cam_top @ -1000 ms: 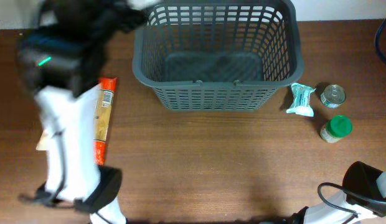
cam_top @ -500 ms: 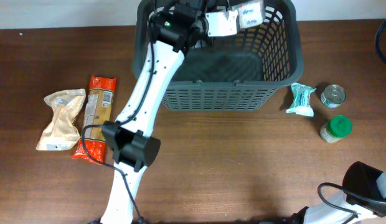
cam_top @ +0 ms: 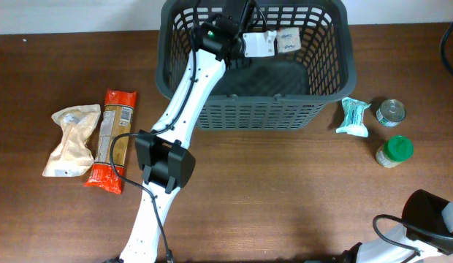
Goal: Pack container
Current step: 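Lift tissue multipack and lower it into the basket, release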
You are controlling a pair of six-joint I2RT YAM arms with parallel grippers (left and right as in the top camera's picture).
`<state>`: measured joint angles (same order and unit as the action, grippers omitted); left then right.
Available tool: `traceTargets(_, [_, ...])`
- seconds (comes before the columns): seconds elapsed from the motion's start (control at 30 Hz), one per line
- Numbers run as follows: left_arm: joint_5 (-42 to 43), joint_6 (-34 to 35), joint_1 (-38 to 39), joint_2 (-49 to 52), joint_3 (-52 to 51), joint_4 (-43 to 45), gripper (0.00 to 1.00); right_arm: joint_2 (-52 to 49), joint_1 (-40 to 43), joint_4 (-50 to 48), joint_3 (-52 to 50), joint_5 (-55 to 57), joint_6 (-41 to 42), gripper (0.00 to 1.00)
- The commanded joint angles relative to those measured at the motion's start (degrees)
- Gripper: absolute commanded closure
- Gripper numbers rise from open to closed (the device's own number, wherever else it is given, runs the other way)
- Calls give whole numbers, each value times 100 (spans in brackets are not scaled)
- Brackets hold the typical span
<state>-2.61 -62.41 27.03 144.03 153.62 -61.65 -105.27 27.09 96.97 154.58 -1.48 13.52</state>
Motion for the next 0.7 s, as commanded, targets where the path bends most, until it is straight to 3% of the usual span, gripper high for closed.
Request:
traceTargets(0.0, [-17, 776, 105, -413, 17, -2, 23, 61, 35, 33, -9, 68, 31, 1])
traceTargets(0.03, [-20, 1040, 105, -564, 17, 4, 8, 61, 35, 33, -9, 70, 33, 1])
traceTargets(0.07, [-22, 1193, 98, -682, 17, 7, 1, 61, 35, 33, -9, 68, 33, 1])
traceTargets(0.33, [-234, 3012, -142, -2159, 44, -627, 1, 61, 35, 33, -9, 68, 31, 1])
traceTargets(0.57, [256, 3311, -966, -3370, 44, -2612, 1, 61, 35, 33, -9, 68, 33, 1])
traceTargets(0.67, [131, 4061, -1530, -3399, 20, -3235, 1, 61, 35, 33, -9, 68, 33, 1])
